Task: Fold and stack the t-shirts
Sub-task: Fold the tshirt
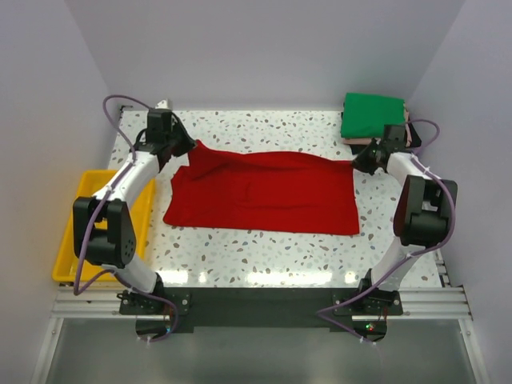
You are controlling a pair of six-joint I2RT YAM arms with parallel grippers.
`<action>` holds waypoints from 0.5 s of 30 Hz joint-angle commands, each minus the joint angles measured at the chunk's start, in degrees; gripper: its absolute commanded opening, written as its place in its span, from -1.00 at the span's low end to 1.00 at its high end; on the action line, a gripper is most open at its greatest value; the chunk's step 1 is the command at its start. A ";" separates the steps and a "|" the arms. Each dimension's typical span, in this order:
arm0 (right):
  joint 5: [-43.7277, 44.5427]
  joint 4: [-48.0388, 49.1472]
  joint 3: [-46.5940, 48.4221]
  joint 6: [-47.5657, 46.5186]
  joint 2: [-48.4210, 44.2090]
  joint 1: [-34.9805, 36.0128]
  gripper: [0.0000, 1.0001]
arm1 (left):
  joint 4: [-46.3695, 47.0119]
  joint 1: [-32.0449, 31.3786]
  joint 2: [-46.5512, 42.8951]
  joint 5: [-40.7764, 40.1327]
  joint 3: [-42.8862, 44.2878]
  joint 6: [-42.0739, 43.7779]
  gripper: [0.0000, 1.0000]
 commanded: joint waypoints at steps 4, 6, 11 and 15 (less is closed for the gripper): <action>-0.94 0.73 -5.54 0.91 -6.59 -0.92 -1.00 | 2.67 0.55 -8.99 0.28 -6.51 -0.37 -1.00; -0.67 0.46 -7.64 1.08 -8.08 -1.44 -1.00 | 2.67 0.55 -10.92 0.80 -9.41 -0.64 -1.00; 0.12 -1.38 -10.55 0.56 -10.81 -2.76 -1.00 | 2.84 0.55 -14.10 1.42 -14.96 -1.60 -1.00; -0.14 -2.18 -12.66 0.12 -12.40 -3.73 -1.00 | 3.02 0.55 -15.94 2.21 -18.48 -2.05 -1.00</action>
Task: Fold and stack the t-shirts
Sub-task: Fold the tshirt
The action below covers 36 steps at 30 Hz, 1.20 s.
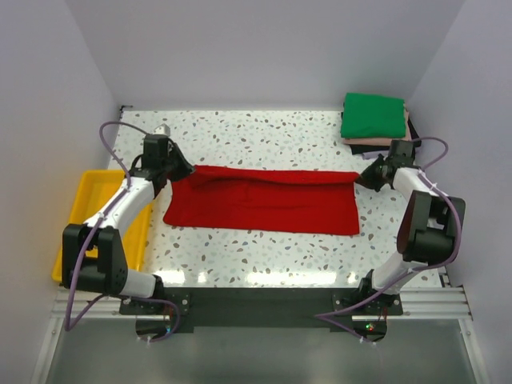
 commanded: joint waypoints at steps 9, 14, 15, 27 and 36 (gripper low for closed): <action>-1.20 -1.59 -5.10 -1.60 -6.48 -1.09 -1.00 | 1.00 0.50 -6.61 0.00 -5.01 -0.78 -1.00; -0.85 -2.21 -6.42 -2.12 -7.98 -1.09 -1.00 | 0.30 0.50 -7.31 -0.53 -5.80 -0.43 -1.00; -0.76 -2.12 -6.94 -2.30 -8.51 -1.09 -1.00 | 0.30 0.50 -7.57 -0.79 -6.24 -0.43 -1.00; -0.23 -2.21 -11.16 -3.44 -11.06 -1.09 -1.00 | 0.29 0.50 -9.33 -1.32 -9.75 -0.43 -1.00; -0.06 -2.47 -12.93 -3.79 -12.29 -1.35 -1.00 | 0.73 0.50 -9.69 -1.85 -13.27 -1.74 -1.00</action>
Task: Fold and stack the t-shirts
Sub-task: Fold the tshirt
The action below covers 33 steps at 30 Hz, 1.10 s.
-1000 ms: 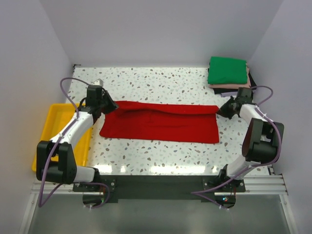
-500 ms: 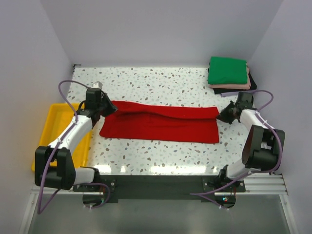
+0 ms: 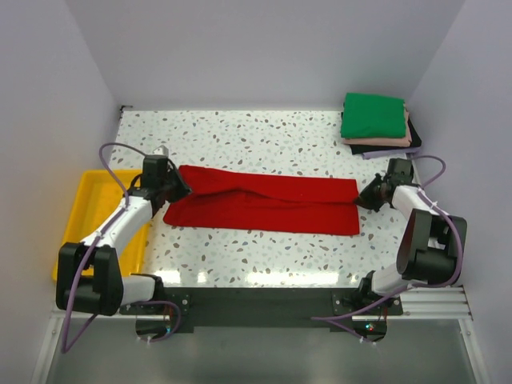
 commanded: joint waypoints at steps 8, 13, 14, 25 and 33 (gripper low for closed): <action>1.01 -2.13 0.43 -1.30 -6.56 -0.83 -0.07 | 2.18 0.50 -2.06 -0.95 -2.20 -2.14 -0.90; 1.82 -2.75 1.75 -1.83 -9.64 -0.66 0.08 | 2.18 0.50 -2.68 -0.51 -2.90 -2.58 -0.88; 1.37 -2.40 1.75 -1.83 -9.81 -0.65 0.08 | 2.44 0.50 -2.68 -0.51 -2.99 -2.67 -0.88; 4.89 -0.11 4.38 0.37 -5.43 11.82 0.01 | 4.11 0.42 -2.32 0.54 -5.80 -4.17 -0.89; 6.82 2.26 7.89 0.64 0.81 19.99 0.00 | 7.01 -0.02 -1.53 3.88 -10.37 -4.69 -0.72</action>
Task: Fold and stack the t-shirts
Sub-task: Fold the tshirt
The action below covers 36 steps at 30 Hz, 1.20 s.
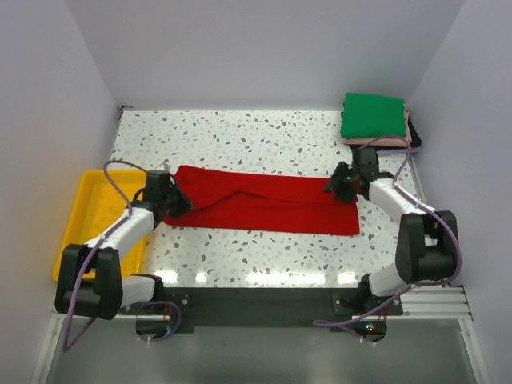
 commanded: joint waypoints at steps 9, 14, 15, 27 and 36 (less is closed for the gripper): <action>4.03 0.40 11.83 -2.37 9.20 9.54 -0.01 | 3.12 -0.90 -2.30 3.79 -0.61 -0.12 -0.03; 6.04 -2.85 18.41 -5.18 13.50 14.02 -0.07 | -0.39 -0.90 -3.37 2.64 5.19 0.49 -0.24; 6.31 -3.30 19.30 -6.06 14.30 14.64 -0.09 | -0.75 -0.90 -3.28 2.55 5.90 0.41 -0.31; 11.93 -5.67 27.21 -10.46 22.29 26.07 -0.18 | 3.90 -5.20 6.21 0.98 7.58 -2.84 -0.95; 18.88 -7.25 26.78 -11.95 24.15 26.95 -0.17 | 9.88 -6.35 8.67 -1.05 -2.70 -7.94 -1.00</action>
